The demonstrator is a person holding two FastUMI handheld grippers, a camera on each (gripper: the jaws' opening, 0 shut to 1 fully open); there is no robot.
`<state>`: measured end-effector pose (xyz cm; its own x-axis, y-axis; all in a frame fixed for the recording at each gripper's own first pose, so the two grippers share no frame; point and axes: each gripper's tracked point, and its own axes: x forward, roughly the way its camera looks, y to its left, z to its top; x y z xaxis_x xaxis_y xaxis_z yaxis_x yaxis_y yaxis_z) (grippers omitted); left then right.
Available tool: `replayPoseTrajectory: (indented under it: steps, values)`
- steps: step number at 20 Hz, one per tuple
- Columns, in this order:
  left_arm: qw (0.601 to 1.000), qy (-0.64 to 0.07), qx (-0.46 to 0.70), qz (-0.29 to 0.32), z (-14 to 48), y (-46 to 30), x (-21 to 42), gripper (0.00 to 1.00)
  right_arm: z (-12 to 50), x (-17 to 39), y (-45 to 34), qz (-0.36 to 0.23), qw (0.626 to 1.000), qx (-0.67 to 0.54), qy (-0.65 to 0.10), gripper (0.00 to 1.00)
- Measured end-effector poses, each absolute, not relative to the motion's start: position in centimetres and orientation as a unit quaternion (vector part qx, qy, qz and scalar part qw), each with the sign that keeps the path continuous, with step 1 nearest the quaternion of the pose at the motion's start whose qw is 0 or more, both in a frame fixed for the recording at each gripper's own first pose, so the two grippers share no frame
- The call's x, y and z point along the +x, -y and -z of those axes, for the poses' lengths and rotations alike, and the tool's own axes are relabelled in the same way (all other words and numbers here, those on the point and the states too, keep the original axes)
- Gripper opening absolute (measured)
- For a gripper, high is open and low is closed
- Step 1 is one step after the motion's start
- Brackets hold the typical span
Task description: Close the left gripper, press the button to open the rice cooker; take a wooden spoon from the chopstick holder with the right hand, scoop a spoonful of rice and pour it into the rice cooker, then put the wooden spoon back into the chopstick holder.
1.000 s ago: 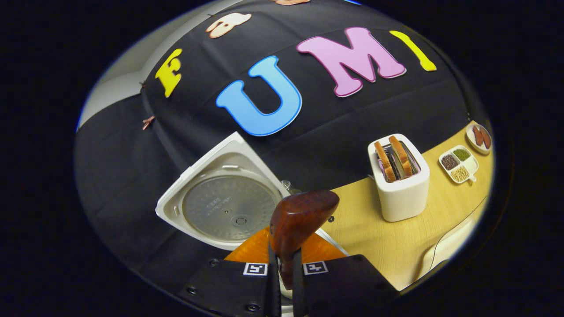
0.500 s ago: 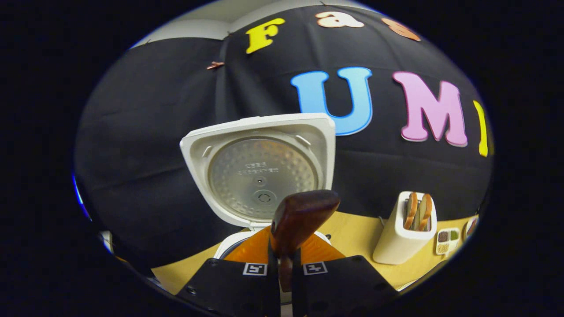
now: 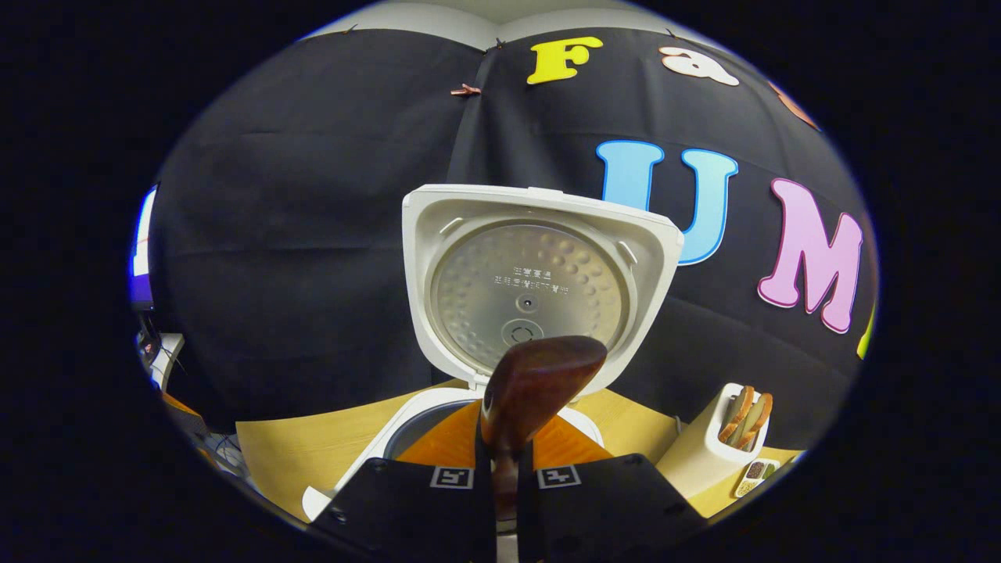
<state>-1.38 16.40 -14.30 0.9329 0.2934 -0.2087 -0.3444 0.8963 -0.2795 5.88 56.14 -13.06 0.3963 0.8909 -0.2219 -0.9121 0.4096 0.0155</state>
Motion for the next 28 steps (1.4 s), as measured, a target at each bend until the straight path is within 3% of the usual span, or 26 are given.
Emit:
replayPoseTrajectory:
  steps: [12,20,28]
  values:
    - [0.976,-0.070,-0.162,-0.131,13.2,-13.3,-0.5,0.96,5.1,9.1,-46.4,-0.470,0.876,0.054,-0.095,0.14]
    - [0.986,-0.068,-0.132,-0.070,11.9,-8.4,1.3,0.96,2.5,14.3,-29.1,-0.347,0.933,0.056,-0.074,0.14]
    - [0.992,-0.075,-0.100,-0.024,11.0,-1.3,3.2,0.96,5.8,18.8,-10.8,-0.218,0.968,0.074,-0.099,0.14]
